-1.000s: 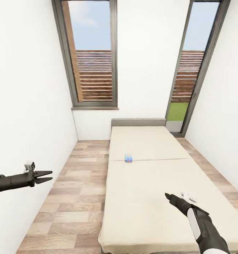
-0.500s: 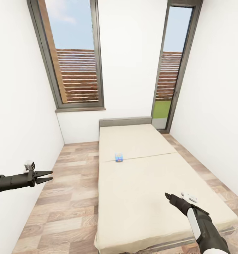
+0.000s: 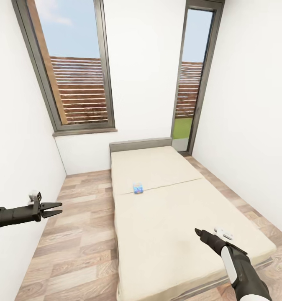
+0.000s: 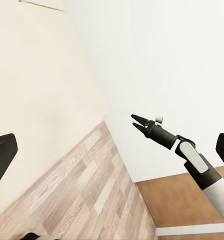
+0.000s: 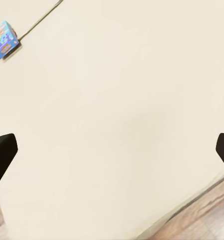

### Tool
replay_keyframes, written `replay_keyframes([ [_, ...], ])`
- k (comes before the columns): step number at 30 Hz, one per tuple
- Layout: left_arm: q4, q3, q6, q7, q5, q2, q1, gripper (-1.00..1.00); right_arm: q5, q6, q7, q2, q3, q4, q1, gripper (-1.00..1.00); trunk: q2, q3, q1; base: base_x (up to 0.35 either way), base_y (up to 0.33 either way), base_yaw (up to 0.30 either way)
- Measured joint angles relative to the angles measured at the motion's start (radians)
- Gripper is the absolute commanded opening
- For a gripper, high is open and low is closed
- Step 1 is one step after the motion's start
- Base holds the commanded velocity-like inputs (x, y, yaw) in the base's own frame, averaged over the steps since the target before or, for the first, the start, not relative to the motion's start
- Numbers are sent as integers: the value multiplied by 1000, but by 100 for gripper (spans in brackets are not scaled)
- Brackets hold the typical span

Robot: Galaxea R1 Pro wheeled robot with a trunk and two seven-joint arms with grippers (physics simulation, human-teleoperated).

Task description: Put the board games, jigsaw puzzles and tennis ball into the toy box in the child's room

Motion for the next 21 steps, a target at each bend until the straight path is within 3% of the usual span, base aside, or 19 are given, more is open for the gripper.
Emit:
replay_keyframes([
  [21, 0, 0, -1, 0, 1, 0, 0, 100, 0, 2, 0, -3, 0, -1, 0, 100, 0, -32, 0, 19, 32, -2],
])
